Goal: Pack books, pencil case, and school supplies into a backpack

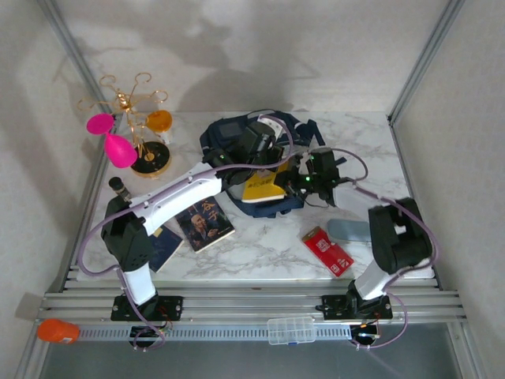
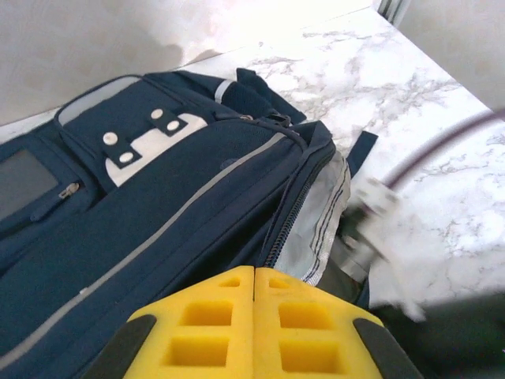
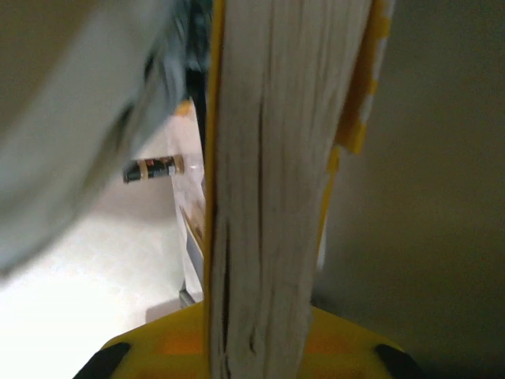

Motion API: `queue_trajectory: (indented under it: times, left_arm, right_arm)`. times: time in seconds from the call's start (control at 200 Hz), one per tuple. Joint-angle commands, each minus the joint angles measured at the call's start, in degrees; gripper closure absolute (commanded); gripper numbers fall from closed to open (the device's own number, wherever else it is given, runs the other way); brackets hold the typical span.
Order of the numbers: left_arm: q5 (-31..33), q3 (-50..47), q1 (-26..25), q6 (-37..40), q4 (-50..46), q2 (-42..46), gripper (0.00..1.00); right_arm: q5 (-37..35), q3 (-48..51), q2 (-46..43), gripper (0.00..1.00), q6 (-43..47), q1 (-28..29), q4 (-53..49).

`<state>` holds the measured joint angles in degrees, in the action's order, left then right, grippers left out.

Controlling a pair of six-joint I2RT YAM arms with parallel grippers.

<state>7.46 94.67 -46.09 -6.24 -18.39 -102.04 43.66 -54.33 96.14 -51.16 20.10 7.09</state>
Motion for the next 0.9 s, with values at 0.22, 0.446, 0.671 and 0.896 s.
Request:
queue_trajectory:
  times: [0.22,0.446,0.671,0.896]
  left_arm:
    - [8.1,-0.89,-0.85,-1.06,2.5,6.34,1.0]
    - [10.75,-1.94,-0.77,-1.12,3.71,6.06,1.0]
    - [11.11,-1.82,-0.76,-0.93,4.2,5.54,1.0]
    - [10.84,-1.87,-0.67,-1.15,4.81,5.22,1.0]
  right_arm:
    - [-3.71,-15.26,14.35,0.93,12.34,-1.41,-6.7]
    - [-9.09,-13.44,13.75,0.59,16.06,-3.51,-10.17]
    - [-19.44,-6.39,7.06,0.46,18.96,-1.31,-17.9]
    - [-24.59,-2.81,6.24,0.65,18.5,0.74,-16.26]
